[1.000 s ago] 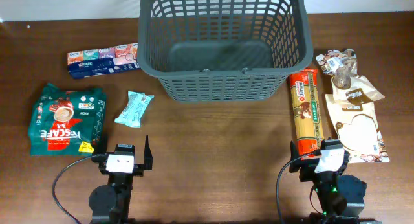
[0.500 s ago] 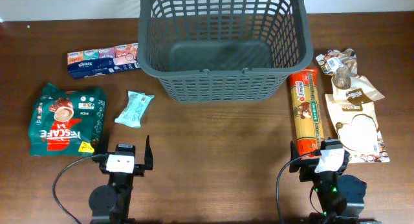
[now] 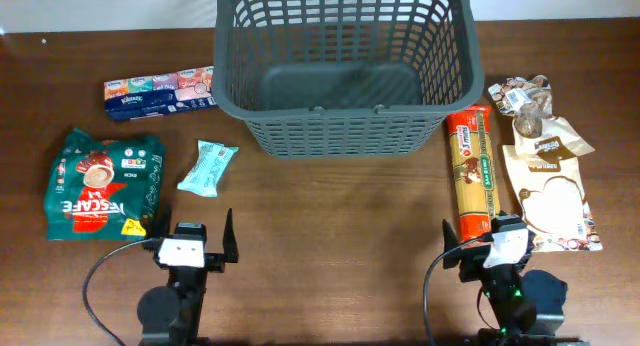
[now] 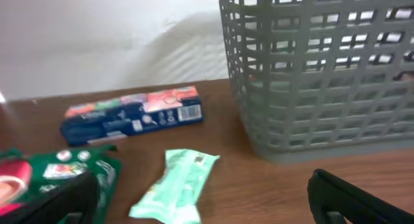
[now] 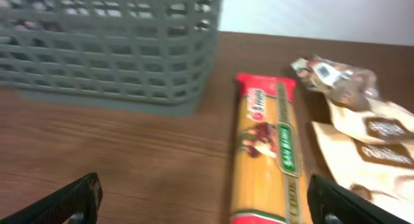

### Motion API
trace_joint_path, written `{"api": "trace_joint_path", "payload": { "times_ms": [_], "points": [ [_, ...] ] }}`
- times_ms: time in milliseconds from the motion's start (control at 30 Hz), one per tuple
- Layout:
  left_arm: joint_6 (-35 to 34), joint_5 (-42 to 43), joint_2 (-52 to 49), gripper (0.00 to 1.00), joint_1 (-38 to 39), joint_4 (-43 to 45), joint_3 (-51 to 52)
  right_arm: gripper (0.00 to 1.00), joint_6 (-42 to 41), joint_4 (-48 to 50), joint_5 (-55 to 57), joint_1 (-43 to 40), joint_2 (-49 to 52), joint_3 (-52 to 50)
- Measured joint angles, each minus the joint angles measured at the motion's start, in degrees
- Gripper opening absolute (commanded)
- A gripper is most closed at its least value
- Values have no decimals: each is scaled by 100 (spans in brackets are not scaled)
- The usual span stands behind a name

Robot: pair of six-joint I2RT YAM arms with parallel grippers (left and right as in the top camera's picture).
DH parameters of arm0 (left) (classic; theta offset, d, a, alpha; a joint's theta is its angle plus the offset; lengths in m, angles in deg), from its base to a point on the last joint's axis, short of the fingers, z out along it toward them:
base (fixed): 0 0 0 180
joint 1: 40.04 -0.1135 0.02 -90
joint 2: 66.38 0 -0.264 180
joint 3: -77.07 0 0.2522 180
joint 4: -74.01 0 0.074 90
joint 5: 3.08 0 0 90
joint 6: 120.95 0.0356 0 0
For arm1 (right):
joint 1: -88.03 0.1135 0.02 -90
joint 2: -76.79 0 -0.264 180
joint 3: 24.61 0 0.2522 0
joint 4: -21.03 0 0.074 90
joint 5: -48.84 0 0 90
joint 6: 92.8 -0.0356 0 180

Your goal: Pack container

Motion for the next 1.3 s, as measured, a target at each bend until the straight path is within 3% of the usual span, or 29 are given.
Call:
{"api": "trace_joint_path", "payload": {
  "times_ms": [67,233,400,800,1000,1300],
  "points": [
    [-177,81,-2,99,0,-221,-79,99,-33,-57,-238,0,0,20],
    [-407,173,-258,99,0,-1744,-885,99,-295,-719,-527,0,177,638],
    [-466,-74,-1014,99,0,-2238,-2199,99,-389,-1233,-485,0,1075,1799],
    [-190,-297,-4433,99,-24,-3615,-5744,99,520,-3692,398,0,4586,6461],
    [-85,15,-6238,99,-400,-4039,-7200,99,516,-4194,511,0,5438,8413],
    [-61,404,-7401,99,-584,-4280,-7547,99,96,-4664,1399,-9,5893,8907]
  ]
}}
